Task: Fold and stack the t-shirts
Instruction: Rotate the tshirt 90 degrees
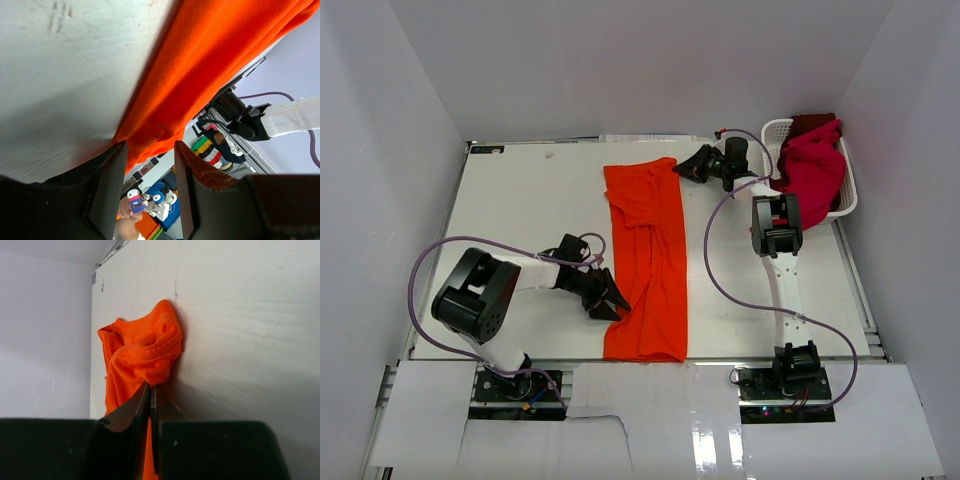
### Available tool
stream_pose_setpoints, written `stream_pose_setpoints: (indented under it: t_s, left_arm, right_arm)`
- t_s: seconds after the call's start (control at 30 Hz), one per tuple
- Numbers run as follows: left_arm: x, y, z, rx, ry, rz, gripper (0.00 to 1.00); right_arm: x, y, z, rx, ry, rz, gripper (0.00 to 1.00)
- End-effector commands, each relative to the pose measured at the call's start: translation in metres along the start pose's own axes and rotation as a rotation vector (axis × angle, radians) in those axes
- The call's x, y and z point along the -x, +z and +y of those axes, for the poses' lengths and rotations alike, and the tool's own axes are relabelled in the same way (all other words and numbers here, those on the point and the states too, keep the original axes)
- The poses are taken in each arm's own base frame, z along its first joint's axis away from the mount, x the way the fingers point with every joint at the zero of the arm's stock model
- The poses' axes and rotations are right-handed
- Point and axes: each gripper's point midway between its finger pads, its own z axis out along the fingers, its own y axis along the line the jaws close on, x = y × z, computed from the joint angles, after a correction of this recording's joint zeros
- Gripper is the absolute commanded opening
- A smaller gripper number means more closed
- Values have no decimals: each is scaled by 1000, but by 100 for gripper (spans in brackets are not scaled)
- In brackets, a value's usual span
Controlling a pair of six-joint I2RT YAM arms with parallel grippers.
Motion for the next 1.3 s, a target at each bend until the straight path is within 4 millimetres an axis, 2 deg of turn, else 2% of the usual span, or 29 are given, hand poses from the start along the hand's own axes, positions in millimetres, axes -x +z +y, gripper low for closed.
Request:
stream_pose_setpoints:
  t_s: [0.0, 0.23, 0.4, 0.47, 0.5, 0.53, 0.57, 0.73, 0.8, 0.83, 0.9, 0.93, 0.97, 1.03, 1.1, 1.13, 1.17, 1.2, 1.23, 1.27]
  left_arm:
    - [25, 2, 40, 167, -4, -121, 55]
    - [69, -25, 41, 145, -37, -201, 55]
    - [79, -31, 38, 138, -37, -208, 55]
    - [79, -30, 38, 134, -38, -203, 55]
    - [79, -30, 38, 133, -38, -202, 55]
    - [79, -30, 38, 132, -38, -201, 55]
    - [78, -29, 35, 120, -37, -194, 55]
    - [63, -28, 31, 62, -59, -148, 55]
    - [55, -29, 30, 47, -60, -148, 55]
    - [53, -30, 29, 41, -59, -150, 55]
    - [48, -32, 26, 30, -58, -149, 55]
    - [47, -32, 25, 27, -55, -149, 55]
    - [46, -33, 24, 24, -51, -150, 55]
    - [46, -34, 21, 19, -40, -158, 55]
    - [48, -37, 19, 24, -14, -173, 55]
    - [48, -37, 19, 28, -11, -174, 55]
    - [48, -38, 18, 25, -8, -176, 55]
    - [48, -39, 16, 18, 2, -175, 55]
    - [48, -39, 14, 8, 6, -175, 55]
    - [47, -39, 13, 5, 8, -170, 55]
  right_arm:
    - [5, 13, -9, 18, 1, -48, 8]
    - [10, 15, -7, 39, 6, -69, 8]
    - [7, 16, -13, 36, 15, -65, 8]
    - [6, 15, -14, 47, 16, -62, 16]
    - [7, 15, -13, 49, 18, -65, 25]
    - [7, 15, -13, 52, 16, -67, 45]
    - [10, 15, -11, 56, 7, -75, 53]
    - [22, 5, -8, 50, -11, -94, 57]
    - [26, -1, -1, 49, -25, -91, 57]
    - [26, -5, -6, 34, -37, -88, 57]
    - [29, -16, 5, 23, -58, -79, 57]
    - [24, -24, -7, -6, -77, -69, 57]
    - [30, -34, 10, -6, -112, -78, 57]
    - [27, -58, 13, -56, -152, -72, 58]
    - [19, -76, 13, -112, -176, -55, 72]
    - [29, -90, 38, -138, -242, -92, 78]
    - [16, -101, 24, -198, -304, -69, 83]
    - [9, -111, 25, -241, -319, -55, 92]
    - [16, -125, 52, -252, -387, -92, 95]
    - [-4, -134, 42, -278, -399, -60, 98]
